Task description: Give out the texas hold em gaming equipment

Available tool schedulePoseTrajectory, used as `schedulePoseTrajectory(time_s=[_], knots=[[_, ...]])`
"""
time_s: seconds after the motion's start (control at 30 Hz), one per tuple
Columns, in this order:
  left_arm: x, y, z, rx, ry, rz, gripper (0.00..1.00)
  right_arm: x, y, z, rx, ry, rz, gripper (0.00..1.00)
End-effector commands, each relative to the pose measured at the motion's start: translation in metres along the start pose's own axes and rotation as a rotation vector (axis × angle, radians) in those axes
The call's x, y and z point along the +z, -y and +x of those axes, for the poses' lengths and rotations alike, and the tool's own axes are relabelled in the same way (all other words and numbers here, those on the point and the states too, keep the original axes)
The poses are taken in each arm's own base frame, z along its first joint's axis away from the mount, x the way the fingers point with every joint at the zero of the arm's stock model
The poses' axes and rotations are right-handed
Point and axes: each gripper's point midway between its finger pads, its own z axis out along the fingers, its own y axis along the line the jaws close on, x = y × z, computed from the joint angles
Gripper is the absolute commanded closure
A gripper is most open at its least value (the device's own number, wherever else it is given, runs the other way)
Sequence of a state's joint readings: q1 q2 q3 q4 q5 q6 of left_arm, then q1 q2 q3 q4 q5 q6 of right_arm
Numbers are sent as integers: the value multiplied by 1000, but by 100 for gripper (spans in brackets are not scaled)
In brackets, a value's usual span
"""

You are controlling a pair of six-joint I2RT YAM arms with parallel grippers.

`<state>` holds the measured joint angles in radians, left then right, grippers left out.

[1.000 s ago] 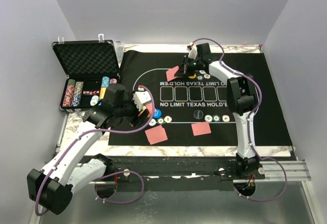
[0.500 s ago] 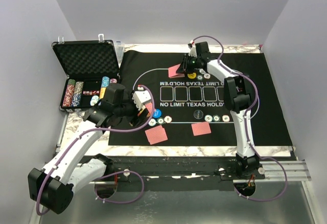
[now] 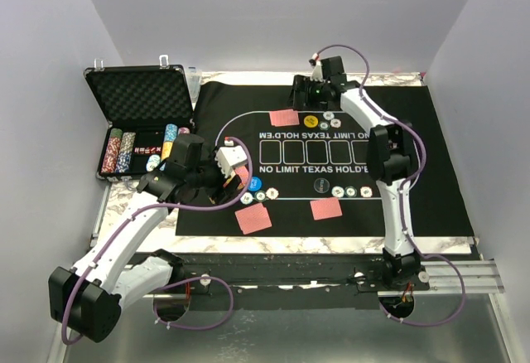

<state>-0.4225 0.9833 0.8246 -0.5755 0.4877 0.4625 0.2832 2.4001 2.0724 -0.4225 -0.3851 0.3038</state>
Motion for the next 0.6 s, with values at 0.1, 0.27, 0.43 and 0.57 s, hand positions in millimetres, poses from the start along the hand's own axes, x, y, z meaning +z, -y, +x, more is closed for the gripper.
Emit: schedulePoseTrajectory(time_s=[0.1,0.27,0.43,0.57], knots=[[-4,-6,-20,108,64,-5,100,-105,-91,-21,-150,50,-307,0],[-1,-3,-21,168,70,22,100,-143,-151,53,-18,-182,-556,0],[3,5,-25,193,68,49,100,-171,-202,116,18,-332,-712,2],[8,7,-28,189,56,61,100,-180,-226,154,7,-401,-755,1]])
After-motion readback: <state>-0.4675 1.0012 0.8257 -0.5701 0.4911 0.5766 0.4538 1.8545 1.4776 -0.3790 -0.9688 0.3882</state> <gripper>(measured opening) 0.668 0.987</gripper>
